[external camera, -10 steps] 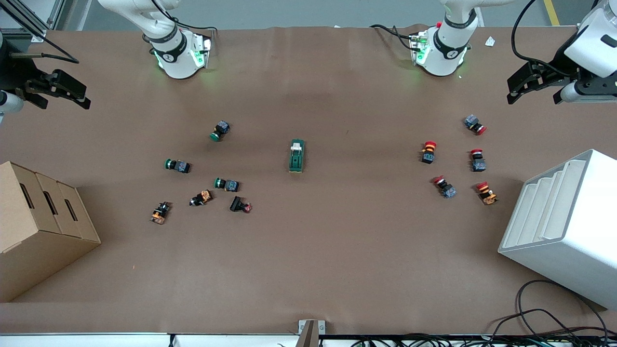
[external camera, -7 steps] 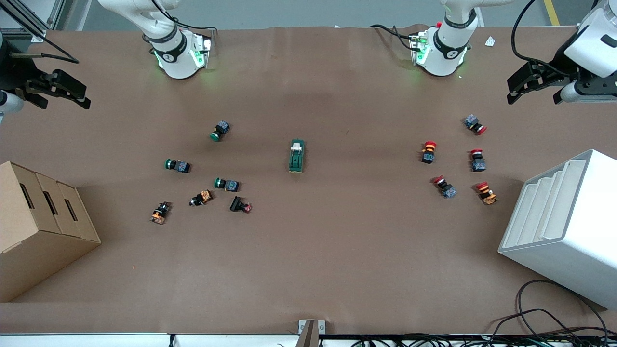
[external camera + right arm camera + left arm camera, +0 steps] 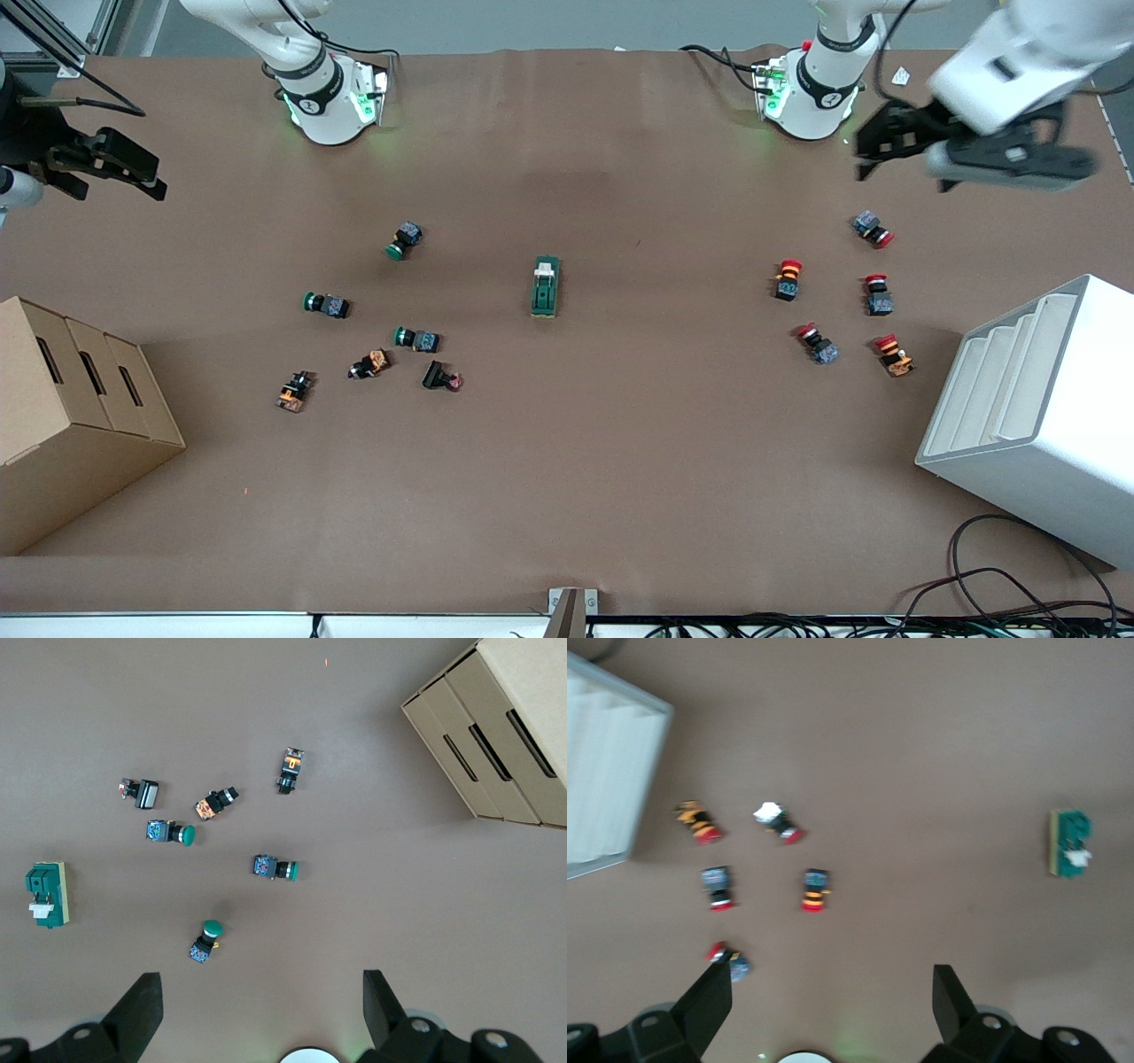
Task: Close load switch with both arms
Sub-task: 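Move the left gripper over the green load switch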
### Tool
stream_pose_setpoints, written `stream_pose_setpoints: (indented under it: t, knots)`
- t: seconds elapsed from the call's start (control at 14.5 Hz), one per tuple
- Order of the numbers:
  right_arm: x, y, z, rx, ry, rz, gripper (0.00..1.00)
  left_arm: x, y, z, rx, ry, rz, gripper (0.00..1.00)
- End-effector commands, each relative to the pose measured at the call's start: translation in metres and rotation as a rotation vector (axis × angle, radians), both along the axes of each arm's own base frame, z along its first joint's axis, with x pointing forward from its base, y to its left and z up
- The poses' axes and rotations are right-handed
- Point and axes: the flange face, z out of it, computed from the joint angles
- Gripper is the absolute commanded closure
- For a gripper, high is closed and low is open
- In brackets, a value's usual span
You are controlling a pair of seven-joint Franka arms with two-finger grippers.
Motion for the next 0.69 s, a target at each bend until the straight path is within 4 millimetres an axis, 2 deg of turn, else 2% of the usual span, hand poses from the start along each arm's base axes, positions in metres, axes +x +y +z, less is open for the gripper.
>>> stream_pose_setpoints:
  t: [0.0,0.14,0.21,0.28,0.41,0.62]
  knots:
    - [0.001,0.000,0.001,0.012,0.003,-0.005,0.00,0.007,-0.038,-0.005,-0.064,-0.013,-0.045,0.00]
    - [0.001,0.000,0.001,0.013,0.001,-0.006,0.00,0.004,-0.081,-0.007,-0.094,-0.083,-0.077,0.00]
    - [0.001,0.000,0.001,0.012,0.003,-0.005,0.00,0.011,-0.093,-0.019,-0.107,-0.071,-0.023,0.00]
    - [0.001,0.000,0.001,0.012,0.003,-0.007,0.00,0.004,-0.119,-0.022,-0.125,-0.079,0.020,0.00]
    - [0.001,0.000,0.003,0.011,0.000,-0.007,0.00,-0.011,-0.175,-0.039,-0.116,-0.106,0.099,0.00]
    - [0.001,-0.002,0.005,0.001,-0.008,-0.008,0.00,-0.052,-0.263,-0.075,-0.072,-0.145,0.198,0.00]
